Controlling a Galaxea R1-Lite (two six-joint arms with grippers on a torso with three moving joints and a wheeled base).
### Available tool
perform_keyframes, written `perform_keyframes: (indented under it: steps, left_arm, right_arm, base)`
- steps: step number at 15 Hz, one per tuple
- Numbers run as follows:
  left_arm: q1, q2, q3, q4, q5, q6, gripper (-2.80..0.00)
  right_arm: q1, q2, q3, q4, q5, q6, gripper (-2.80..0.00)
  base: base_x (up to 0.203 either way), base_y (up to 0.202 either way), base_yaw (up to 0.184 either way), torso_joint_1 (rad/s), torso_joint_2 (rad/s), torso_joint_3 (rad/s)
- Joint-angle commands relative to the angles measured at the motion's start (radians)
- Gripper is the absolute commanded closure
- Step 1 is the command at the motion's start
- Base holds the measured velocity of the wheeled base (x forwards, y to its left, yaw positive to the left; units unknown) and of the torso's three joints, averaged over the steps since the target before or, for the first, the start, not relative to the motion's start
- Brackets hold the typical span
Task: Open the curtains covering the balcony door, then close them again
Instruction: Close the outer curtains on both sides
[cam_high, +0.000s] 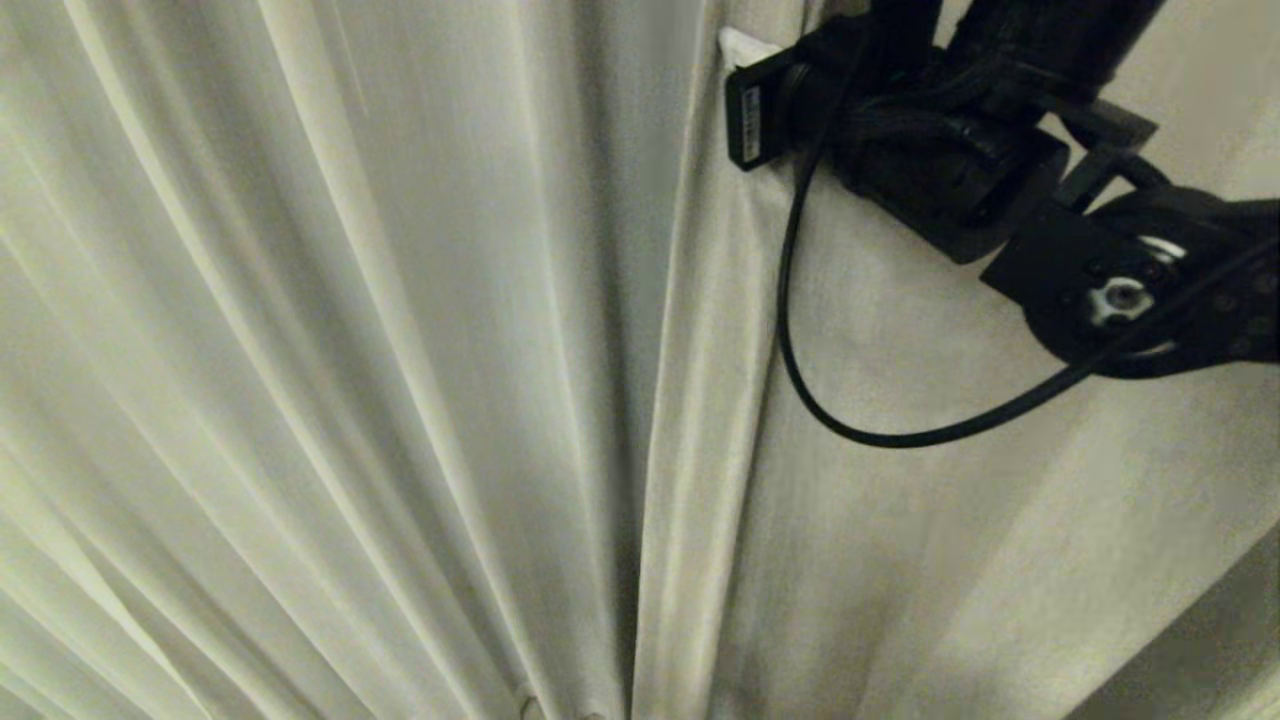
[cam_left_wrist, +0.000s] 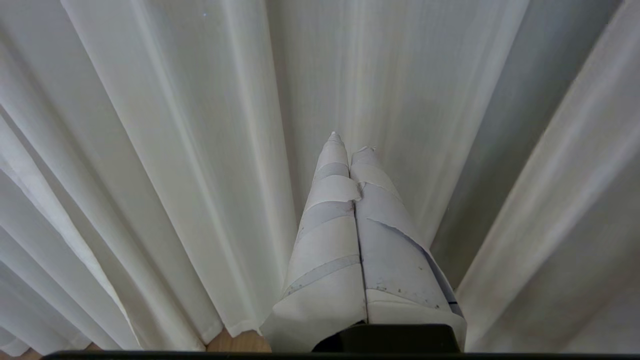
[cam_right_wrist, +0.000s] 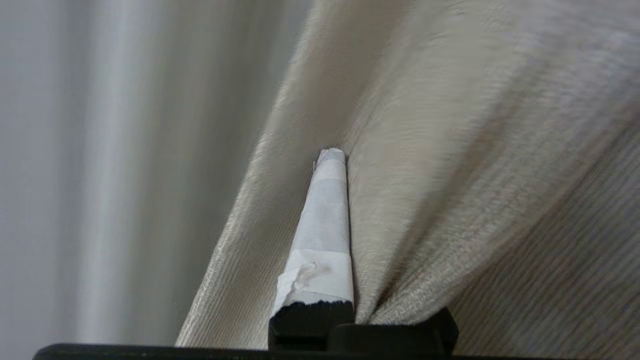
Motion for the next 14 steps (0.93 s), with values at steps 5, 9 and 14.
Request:
perform_keyframes:
  steps: [5,9,14]
  left_arm:
    - [0.000,0.000,0.000,0.000,0.000,0.000,0.00]
    - [0.000,0.000,0.000,0.000,-0.001,0.001,0.00]
    - [0.000,0.000,0.000,0.000,0.000,0.001,0.00]
  right_arm:
    - [-0.132,-0.209,0.152,-0.021,0.008,0.132,0.00]
    - [-0.136,-0.271,0.210,-0.025,0.008,0.185,0.00]
    - [-0.137,-0.312,0.236,-0.025,0.011,0.202,0.00]
  base:
    - [0.000,0.000,0.000,0.000,0.00,0.000]
    - [0.000,0.000,0.000,0.000,0.00,0.000]
    - [0.000,0.000,0.000,0.000,0.00,0.000]
